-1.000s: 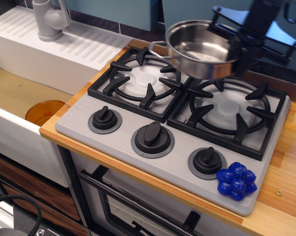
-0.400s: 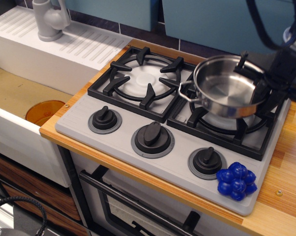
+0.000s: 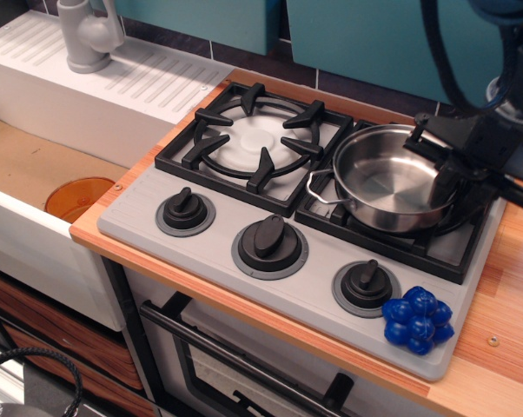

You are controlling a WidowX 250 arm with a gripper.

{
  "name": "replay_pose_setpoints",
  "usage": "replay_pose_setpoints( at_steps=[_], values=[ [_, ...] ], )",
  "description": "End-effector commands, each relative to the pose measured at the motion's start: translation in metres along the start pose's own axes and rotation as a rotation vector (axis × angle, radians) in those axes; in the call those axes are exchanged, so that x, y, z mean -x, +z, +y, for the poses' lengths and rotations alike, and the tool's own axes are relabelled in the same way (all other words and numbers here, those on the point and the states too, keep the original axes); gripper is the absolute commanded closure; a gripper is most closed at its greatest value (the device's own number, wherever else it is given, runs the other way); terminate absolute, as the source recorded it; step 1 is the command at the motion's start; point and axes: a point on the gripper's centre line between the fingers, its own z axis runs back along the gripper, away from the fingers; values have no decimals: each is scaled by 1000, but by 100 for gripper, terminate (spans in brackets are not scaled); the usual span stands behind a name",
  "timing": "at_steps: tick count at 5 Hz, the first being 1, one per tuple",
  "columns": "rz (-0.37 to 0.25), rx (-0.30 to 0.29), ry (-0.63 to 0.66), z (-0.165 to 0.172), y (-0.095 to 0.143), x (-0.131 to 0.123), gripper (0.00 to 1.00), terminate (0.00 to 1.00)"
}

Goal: Put pot or pan on stove and put blueberry in pot or pan

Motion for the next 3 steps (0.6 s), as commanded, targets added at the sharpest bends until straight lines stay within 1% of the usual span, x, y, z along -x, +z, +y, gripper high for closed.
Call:
replay_pose_setpoints(
  at_steps=[1, 2, 3],
  values=[
    [-19, 39, -2, 20, 48, -16, 0, 0],
    [22, 51, -12, 33, 68, -18, 0, 0],
    [41, 50, -41, 46, 84, -16, 0, 0]
  ],
)
